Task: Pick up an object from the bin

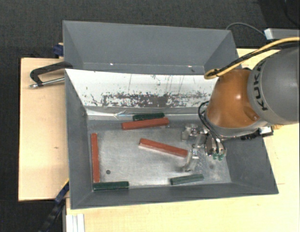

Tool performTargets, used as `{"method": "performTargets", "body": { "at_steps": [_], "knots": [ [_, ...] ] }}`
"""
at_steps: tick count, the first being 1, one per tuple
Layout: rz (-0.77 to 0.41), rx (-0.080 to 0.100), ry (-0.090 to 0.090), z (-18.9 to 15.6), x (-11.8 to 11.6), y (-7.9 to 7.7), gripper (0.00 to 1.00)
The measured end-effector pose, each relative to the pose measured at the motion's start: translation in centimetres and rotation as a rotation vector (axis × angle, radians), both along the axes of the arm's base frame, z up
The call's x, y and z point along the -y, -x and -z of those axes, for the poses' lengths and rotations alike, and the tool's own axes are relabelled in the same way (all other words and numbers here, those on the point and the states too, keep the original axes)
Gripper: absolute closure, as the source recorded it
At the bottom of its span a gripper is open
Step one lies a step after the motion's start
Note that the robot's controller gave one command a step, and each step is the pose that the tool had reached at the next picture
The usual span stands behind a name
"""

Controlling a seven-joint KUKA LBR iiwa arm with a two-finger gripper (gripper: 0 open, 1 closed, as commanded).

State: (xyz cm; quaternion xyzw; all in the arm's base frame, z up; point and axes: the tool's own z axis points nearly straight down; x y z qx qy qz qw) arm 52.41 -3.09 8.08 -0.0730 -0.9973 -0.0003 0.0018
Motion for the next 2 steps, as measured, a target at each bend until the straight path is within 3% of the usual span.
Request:
{"method": "performTargets", "body": {
  "at_steps": [1, 2],
  "knots": [
    [-0.292, 0.008, -0.001, 0.39, -10.00, -0.36, 1.00],
    [-0.292, 0.008, -0.001, 0.39, -10.00, -0.36, 1.00]
  ]
}}
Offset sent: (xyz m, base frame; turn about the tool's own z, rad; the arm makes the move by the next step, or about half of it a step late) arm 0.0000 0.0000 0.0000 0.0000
